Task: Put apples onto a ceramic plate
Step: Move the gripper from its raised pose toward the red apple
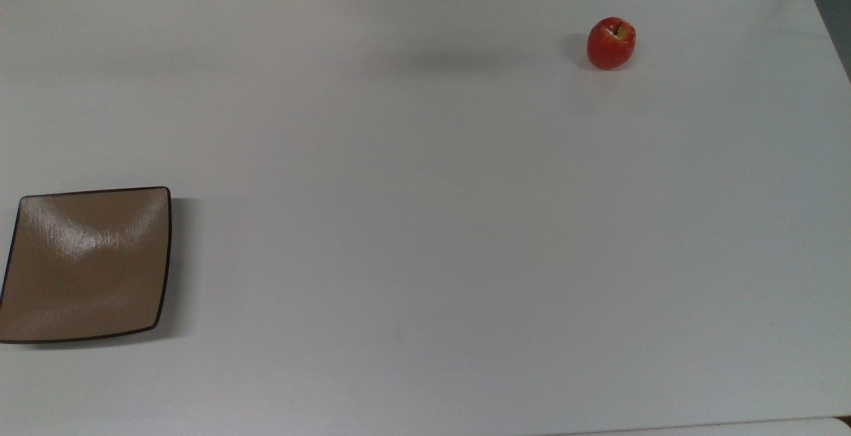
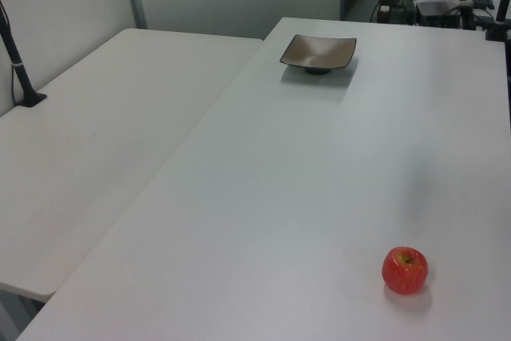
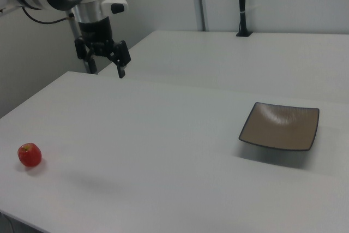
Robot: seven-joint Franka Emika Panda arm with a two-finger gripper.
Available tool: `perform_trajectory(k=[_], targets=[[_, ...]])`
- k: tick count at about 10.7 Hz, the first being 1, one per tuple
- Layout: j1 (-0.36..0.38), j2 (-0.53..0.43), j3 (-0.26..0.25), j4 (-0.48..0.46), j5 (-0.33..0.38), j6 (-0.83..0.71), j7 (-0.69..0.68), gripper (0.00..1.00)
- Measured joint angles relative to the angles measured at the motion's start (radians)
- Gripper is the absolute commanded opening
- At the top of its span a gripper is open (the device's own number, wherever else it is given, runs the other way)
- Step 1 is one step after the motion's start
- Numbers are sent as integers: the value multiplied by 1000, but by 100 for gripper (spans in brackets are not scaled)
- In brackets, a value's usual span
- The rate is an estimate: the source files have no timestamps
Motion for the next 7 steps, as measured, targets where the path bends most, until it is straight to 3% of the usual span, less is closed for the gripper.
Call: perform_trajectory(k=[3,7], targets=[[-1,-18,43,0,1,-46,0,100],[5,-52,183,2,44,-89,1,100]])
